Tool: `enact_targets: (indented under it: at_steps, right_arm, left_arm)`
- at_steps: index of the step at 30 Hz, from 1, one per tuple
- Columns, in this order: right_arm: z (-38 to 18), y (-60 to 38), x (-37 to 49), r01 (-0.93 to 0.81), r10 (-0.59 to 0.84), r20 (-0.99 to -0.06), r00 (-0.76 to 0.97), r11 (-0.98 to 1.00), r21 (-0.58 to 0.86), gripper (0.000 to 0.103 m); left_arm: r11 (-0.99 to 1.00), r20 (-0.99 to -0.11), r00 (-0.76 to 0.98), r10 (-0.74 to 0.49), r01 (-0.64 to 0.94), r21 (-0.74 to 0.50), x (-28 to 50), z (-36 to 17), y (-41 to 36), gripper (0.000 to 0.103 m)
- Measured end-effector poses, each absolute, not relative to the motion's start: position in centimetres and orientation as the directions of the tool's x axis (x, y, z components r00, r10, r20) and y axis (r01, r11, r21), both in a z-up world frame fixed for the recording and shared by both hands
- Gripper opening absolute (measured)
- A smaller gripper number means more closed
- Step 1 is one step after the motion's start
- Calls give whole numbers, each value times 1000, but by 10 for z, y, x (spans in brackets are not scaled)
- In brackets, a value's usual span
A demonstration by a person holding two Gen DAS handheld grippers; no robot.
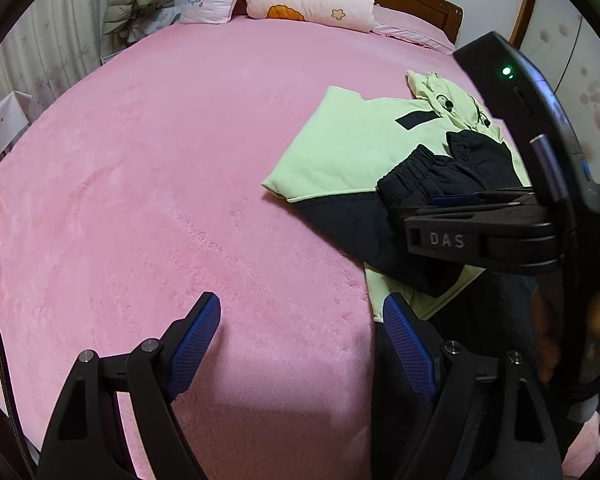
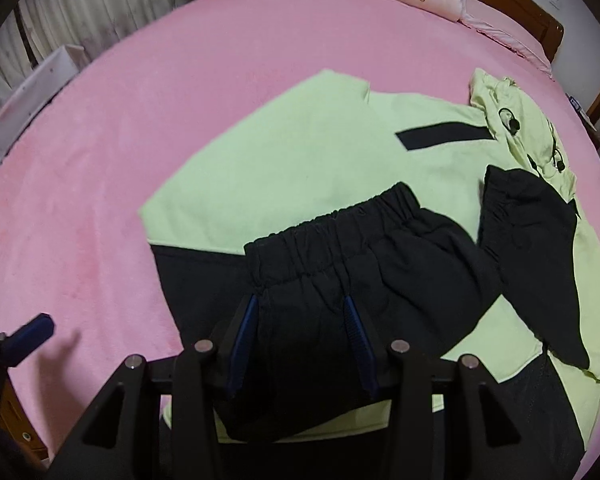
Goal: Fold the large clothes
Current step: 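Grasp the black hem with the right tool and lift it toward the hood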
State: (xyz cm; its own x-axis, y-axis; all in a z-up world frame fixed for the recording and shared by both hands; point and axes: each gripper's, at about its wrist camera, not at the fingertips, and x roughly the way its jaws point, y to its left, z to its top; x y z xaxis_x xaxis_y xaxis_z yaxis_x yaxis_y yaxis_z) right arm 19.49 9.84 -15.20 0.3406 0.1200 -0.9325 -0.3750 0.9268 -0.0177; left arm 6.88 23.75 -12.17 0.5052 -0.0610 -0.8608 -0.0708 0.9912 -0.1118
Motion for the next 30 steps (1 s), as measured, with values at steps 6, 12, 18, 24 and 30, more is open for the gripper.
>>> enact_targets:
  at_steps: [6, 12, 18, 24, 30]
  right_arm:
    - [-145, 82, 198, -391, 142, -928, 345, 921, -5, 11]
    - [-63, 32, 210, -386, 214, -807, 551, 922, -18, 8]
    - [16, -38, 239, -305, 207, -623, 755, 951, -54, 8]
    - [21, -115, 263, -155, 113, -527, 842, 987, -37, 8]
    - [-65, -201, 271, 43, 17, -653, 757, 996, 75, 11]
  left_arm:
    - [991, -861, 500, -93, -37, -128, 76, -123, 223, 82]
    - [992, -858, 501, -116, 9, -128, 95, -127, 194, 82]
    - [996, -861, 504, -59, -26, -83, 137, -138, 168, 82]
    - [991, -879, 474, 55, -134, -10, 186, -150, 156, 52]
    - [970, -898, 438, -40, -198, -140, 204, -162, 163, 28]
